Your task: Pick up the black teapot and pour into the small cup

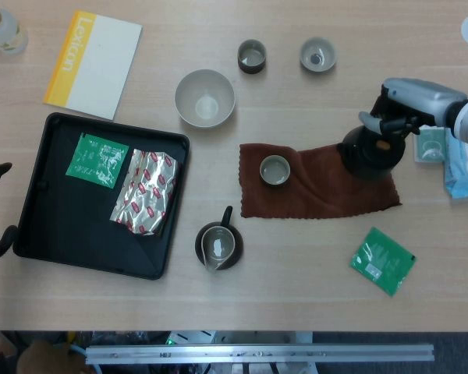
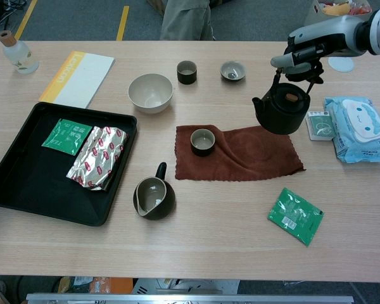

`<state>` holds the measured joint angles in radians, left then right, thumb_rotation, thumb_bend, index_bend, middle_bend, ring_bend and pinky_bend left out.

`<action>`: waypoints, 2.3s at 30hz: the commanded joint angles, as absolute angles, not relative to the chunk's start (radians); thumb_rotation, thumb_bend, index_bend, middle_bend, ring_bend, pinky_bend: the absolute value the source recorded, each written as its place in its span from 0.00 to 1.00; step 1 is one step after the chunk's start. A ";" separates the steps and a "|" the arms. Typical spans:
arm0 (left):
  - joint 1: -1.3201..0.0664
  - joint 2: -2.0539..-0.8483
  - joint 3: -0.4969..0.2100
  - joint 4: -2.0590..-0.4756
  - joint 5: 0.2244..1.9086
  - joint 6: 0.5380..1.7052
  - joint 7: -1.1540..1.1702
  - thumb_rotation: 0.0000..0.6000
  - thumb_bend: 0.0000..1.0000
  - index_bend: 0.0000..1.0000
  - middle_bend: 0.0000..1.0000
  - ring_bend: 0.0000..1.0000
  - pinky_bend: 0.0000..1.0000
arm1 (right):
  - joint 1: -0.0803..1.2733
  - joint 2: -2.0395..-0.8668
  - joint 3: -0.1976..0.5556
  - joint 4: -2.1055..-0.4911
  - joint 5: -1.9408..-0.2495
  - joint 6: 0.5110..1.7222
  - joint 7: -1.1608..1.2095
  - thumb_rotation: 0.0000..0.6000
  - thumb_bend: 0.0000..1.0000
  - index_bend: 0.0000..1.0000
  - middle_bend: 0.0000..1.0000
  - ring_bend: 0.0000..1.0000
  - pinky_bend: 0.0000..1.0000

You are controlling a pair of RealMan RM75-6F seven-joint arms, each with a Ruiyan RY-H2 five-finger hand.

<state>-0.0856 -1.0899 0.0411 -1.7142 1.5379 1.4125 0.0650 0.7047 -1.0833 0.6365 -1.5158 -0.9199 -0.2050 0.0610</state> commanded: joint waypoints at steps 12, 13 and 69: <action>-0.087 -1.087 0.039 -1.715 1.538 1.412 0.063 1.00 0.29 0.11 0.19 0.16 0.17 | 0.718 -1.064 0.618 -1.542 -0.970 -0.130 0.034 0.68 0.71 0.93 0.89 0.93 0.41; -0.088 -1.087 0.039 -1.715 1.538 1.412 0.064 1.00 0.29 0.11 0.19 0.16 0.17 | 0.722 -1.061 0.611 -1.547 -0.979 -0.115 0.033 0.68 0.71 0.93 0.89 0.93 0.41; -0.079 -1.095 0.027 -1.697 1.535 1.441 0.072 1.00 0.29 0.11 0.19 0.16 0.17 | 1.256 -1.262 -0.001 -1.624 -0.785 0.567 -0.387 0.69 0.70 0.93 0.89 0.93 0.41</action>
<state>-0.0789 -1.0953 0.0270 -1.6967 1.5349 1.4412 0.0717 1.2454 -1.2526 0.0104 -1.6203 -0.7973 0.5545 -0.3727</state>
